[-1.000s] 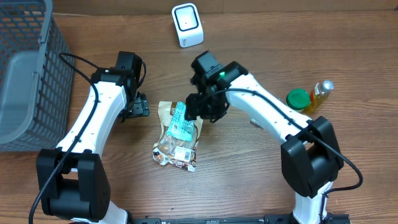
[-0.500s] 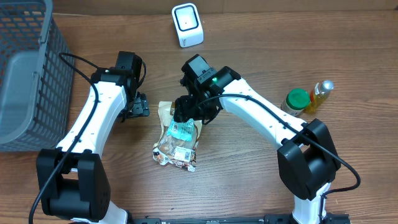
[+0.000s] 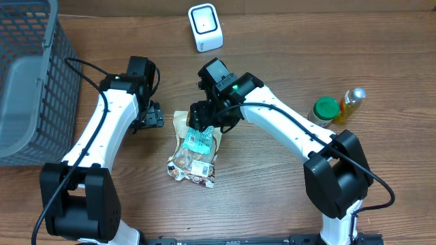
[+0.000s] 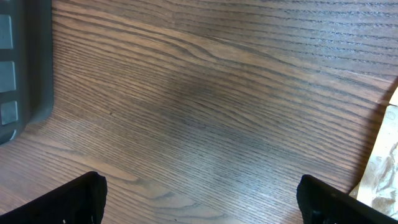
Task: Scan the item barcode
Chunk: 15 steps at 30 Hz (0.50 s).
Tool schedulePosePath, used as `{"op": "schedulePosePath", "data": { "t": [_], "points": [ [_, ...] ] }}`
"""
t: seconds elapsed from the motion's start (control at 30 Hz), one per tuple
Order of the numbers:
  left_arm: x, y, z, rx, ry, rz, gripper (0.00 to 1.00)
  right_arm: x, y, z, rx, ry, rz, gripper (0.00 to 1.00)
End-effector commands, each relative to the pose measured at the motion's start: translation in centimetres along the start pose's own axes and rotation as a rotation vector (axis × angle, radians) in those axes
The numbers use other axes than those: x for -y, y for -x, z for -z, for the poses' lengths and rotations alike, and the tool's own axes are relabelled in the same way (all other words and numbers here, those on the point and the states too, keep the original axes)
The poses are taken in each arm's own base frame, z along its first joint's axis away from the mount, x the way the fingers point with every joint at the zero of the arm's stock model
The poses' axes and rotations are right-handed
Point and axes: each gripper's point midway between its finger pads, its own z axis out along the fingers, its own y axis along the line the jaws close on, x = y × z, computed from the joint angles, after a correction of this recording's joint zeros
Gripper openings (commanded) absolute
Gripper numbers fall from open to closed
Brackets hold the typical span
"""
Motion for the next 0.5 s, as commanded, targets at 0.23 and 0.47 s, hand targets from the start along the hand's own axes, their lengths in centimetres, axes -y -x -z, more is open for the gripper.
{"op": "schedulePosePath", "data": {
  "t": [0.23,0.47],
  "points": [
    [-0.36,0.78,0.94,0.037,0.000,0.027,0.99,0.46,-0.02,-0.16,0.005,-0.023,-0.007,1.00],
    [-0.36,0.78,0.94,0.037,0.000,0.028,0.99,0.67,-0.18,-0.29,0.001,-0.030,-0.021,1.00]
  ]
}}
